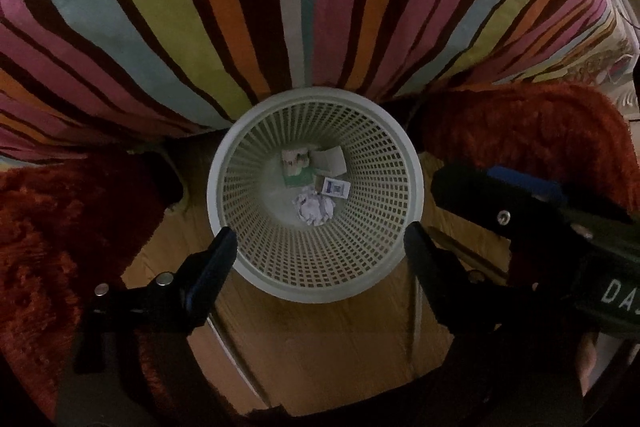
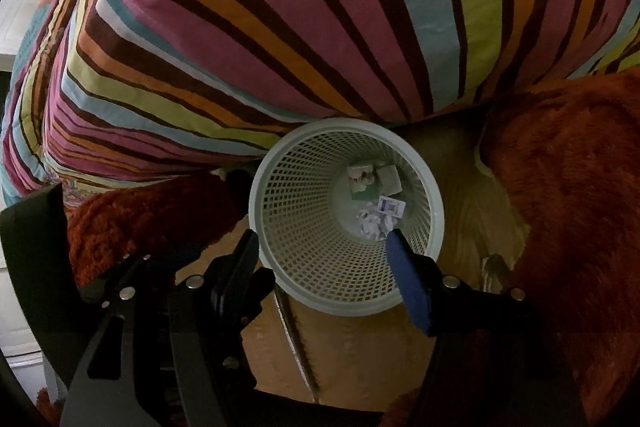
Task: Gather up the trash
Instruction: 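Move both open tools back up toward the bed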
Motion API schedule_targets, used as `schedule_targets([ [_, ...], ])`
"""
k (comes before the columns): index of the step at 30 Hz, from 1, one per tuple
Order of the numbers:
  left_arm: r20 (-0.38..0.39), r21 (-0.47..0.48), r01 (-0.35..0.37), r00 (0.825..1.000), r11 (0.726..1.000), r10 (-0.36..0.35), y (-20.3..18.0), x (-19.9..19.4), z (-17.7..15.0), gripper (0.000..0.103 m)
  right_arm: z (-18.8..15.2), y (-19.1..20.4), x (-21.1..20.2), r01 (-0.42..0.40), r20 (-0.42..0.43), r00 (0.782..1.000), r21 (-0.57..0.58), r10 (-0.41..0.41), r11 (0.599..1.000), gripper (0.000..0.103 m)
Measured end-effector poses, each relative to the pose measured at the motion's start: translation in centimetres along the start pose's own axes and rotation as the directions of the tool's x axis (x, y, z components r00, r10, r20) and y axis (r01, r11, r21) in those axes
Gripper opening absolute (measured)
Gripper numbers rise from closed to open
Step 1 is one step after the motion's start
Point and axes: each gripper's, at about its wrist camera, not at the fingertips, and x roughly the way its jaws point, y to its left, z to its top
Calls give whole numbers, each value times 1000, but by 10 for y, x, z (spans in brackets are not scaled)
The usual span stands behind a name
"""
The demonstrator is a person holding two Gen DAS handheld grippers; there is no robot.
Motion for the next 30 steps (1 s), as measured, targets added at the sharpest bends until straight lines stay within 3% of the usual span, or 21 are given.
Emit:
schedule_targets([
  [7,101,-5,14,995,1000,-13,1,-20,-1,91,-5,-3,-19,-47,108,993,-7,48,999,63],
  [11,186,-27,40,982,999,-34,8,-36,-2,93,-6,-5,-33,-70,168,983,-14,71,997,63],
  [20,271,-79,112,959,991,-87,24,-54,-1,95,-4,5,-80,28,401,916,-99,14,995,64],
  [25,297,-76,105,952,992,-78,26,-61,4,95,1,8,-90,78,464,885,-107,-19,991,64],
  [30,375,-82,46,927,996,-12,31,-83,11,95,15,10,-100,105,519,855,-114,-31,988,64],
])
